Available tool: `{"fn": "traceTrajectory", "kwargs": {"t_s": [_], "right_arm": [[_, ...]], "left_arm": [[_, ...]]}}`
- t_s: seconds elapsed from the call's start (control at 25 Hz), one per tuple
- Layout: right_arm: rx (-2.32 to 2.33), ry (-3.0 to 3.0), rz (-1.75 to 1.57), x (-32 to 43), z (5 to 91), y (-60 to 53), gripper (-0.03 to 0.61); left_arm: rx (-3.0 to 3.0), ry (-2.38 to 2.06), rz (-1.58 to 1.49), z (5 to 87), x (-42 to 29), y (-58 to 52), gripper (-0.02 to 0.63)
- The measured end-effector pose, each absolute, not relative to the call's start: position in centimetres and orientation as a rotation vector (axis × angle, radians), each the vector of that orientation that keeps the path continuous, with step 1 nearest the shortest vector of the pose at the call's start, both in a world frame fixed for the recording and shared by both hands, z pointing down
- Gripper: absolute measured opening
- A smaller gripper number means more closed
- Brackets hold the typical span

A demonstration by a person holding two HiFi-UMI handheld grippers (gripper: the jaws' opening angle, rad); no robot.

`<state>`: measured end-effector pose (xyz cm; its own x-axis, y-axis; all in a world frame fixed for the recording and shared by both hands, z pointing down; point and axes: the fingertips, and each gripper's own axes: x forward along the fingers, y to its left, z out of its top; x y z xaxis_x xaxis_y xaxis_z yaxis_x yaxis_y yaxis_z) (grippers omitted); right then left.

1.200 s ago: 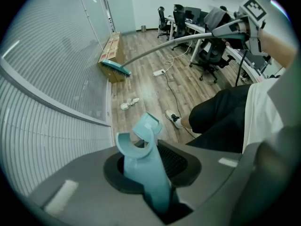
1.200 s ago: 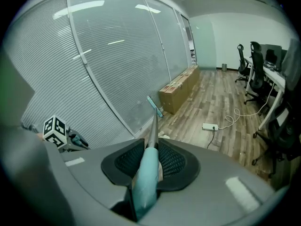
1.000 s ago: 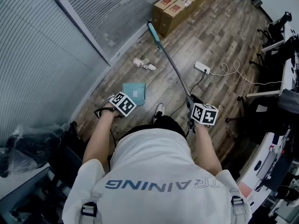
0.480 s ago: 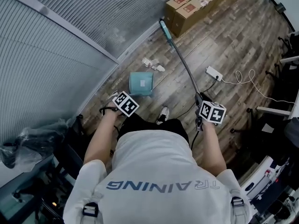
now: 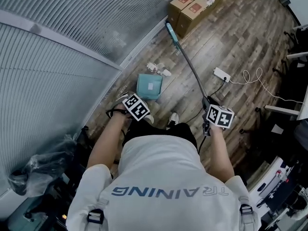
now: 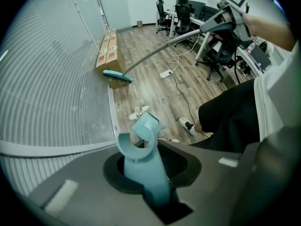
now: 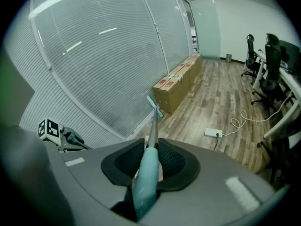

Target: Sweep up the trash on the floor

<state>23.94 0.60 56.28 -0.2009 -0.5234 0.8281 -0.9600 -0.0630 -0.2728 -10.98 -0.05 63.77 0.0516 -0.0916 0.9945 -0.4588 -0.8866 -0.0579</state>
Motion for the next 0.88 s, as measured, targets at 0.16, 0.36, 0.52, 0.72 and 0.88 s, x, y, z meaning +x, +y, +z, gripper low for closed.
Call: {"fn": "traceTrajectory", "kwargs": {"t_s": [0.16,0.36,0.52,0.72,0.88], "right_arm": [[1.624,-1.692,1.183,21.5,55.5,-0.5,0.109],[1.594,-1.644,1.189,20.6,56.6,-1.7,0.109],[1.517,-1.644,1.21,19.8,60.0,-2.8,0.109],[1.389,-1.609,1.185,19.8,63.9,-4.4,0.109],[1.286,-1.597,1.165,18.6,67.0,-5.8,0.109]], "left_arm": [[2.104,-0.446,1.948,65.6,-12.2,-1.6,0.092],[2.125,-0.38,1.982,68.3,-12.6,-2.9,0.092],[2.105,-0.378,2.019,70.3,-13.8,-3.4,0.091],[2.076,-0.374,2.061,71.8,-13.2,-3.9,0.091],[2.062,-0.357,2.083,72.6,-12.9,-4.5,0.091]]}}
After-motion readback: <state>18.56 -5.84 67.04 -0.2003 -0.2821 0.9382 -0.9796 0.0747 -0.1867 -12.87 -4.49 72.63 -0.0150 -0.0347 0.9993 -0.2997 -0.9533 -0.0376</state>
